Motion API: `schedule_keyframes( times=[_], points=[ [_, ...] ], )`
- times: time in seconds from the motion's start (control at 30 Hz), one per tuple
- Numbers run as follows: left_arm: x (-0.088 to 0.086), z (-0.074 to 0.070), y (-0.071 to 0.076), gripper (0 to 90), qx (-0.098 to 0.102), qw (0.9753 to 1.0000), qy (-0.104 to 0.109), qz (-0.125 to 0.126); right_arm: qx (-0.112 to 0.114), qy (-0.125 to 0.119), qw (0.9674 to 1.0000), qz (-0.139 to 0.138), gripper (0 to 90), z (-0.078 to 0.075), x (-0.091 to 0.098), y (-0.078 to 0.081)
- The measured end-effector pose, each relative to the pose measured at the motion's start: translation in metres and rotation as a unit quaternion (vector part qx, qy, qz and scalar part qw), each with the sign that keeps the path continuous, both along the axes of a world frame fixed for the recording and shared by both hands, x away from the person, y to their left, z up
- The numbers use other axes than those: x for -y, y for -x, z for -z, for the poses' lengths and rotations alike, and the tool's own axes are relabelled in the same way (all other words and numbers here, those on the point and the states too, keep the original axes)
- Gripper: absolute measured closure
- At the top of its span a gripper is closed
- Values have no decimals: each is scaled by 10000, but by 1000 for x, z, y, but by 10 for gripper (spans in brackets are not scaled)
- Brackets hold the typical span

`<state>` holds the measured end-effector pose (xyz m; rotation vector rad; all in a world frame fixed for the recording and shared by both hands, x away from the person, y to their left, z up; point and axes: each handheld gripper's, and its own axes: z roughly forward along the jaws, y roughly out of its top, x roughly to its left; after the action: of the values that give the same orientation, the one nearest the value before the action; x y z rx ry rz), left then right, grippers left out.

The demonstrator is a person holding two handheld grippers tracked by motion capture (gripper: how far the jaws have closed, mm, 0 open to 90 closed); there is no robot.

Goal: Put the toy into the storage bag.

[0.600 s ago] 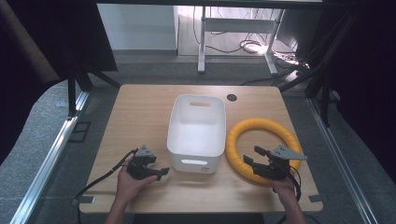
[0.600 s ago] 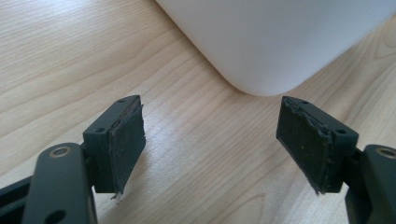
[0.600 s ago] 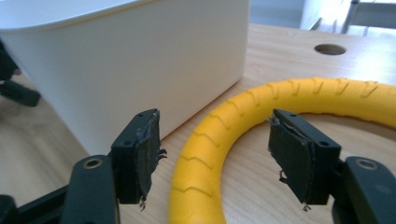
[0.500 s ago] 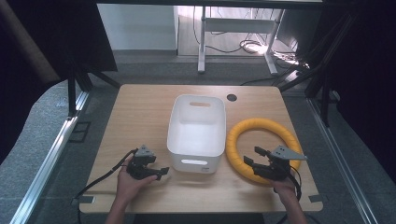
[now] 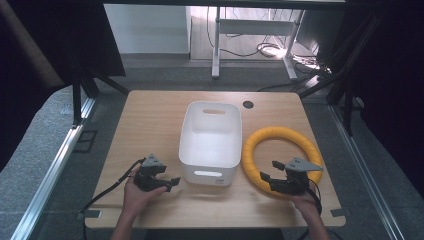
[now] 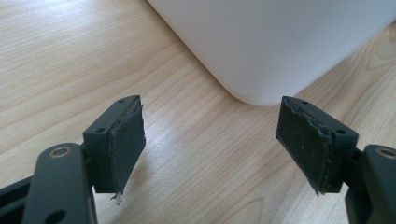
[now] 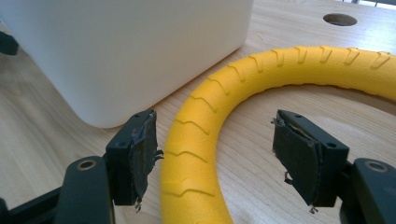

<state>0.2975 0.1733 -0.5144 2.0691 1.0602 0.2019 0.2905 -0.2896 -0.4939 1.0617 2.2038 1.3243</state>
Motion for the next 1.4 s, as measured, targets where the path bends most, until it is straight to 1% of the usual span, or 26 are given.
schedule_keyframes(
  times=[0.07,0.17,0.27,0.3,0.33,0.4,0.43,0.47,0.5,0.53,0.57,0.6,0.7,0.73,0.77,0.83,0.9,1.0,1.07,1.13,1.23,1.27,1.3,1.33,1.37,1.4],
  points=[
    [-1,0,-3,239,9,10000,46,17,-117,-195,9997,78,310,-4,5,2],
    [1,3,-4,239,-28,10000,-33,43,-136,-152,9997,146,313,-5,9,2],
    [3,6,-4,239,-93,9999,-77,111,-167,-188,9996,144,321,-9,13,0],
    [4,7,-4,239,-104,9999,-74,107,-158,-130,9997,92,332,-12,13,-1],
    [5,7,-2,239,-101,9999,-58,81,-98,15,10000,-4,345,-14,14,-2],
    [5,5,0,239,-103,9999,-56,76,-78,433,9989,-145,345,-22,12,-5],
    [4,5,1,239,-97,9999,-56,73,-141,573,9980,-236,343,-26,12,-8],
    [4,3,2,239,-80,9999,-51,52,-322,757,9958,-393,339,-34,12,-15],
    [4,3,2,239,-80,9999,-51,52,-322,757,9958,-393,339,-34,12,-15],
    [4,3,2,239,-80,9999,-51,43,-400,1010,9928,-512,336,-42,12,-19],
    [4,3,2,239,-82,9999,-63,41,-400,1010,9928,-512,336,-42,12,-19],
    [4,4,2,239,-88,9999,-83,52,-439,1155,9907,-573,336,-47,11,-22],
    [5,6,1,239,-111,9999,-105,77,-572,1345,9868,-693,332,-56,11,-30],
    [5,6,1,239,-118,9998,-117,89,-683,1454,9845,-698,331,-60,9,-34],
    [6,7,1,239,-124,9998,-127,95,-683,1454,9845,-698,331,-60,9,-34],
    [6,7,1,239,-141,9997,-141,119,-737,1513,9830,-733,332,-62,9,-38],
    [6,7,2,239,-147,9997,-96,145,-890,1572,9807,-754,340,-63,8,-43],
    [5,6,2,239,-130,9998,-90,150,-999,1660,9779,-781,344,-63,7,-45],
    [5,6,2,239,-138,9998,-73,142,-1101,1748,9744,-887,347,-62,5,-44],
    [6,7,1,239,-141,9997,-88,165,-1224,1876,9698,-962,347,-58,4,-44],
    [8,9,1,239,-200,9996,-79,178,-1518,2139,9585,-1119,353,-48,-1,-46],
    [8,9,1,239,-207,9996,-81,186,-1733,2306,9488,-1284,355,-42,-6,-47],
    [8,9,1,239,-207,9996,-81,186,-1733,2306,9488,-1284,355,-42,-6,-47],
    [8,9,1,239,-184,9996,-89,170,-1861,2436,9414,-1405,357,-37,-11,-46],
    [8,9,1,238,-184,9996,-89,170,-1861,2436,9414,-1405,357,-37,-11,-46],
    [7,8,1,239,-185,9997,-90,155,-1953,2542,9357,-1475,352,-32,-17,-46]
  ],
)
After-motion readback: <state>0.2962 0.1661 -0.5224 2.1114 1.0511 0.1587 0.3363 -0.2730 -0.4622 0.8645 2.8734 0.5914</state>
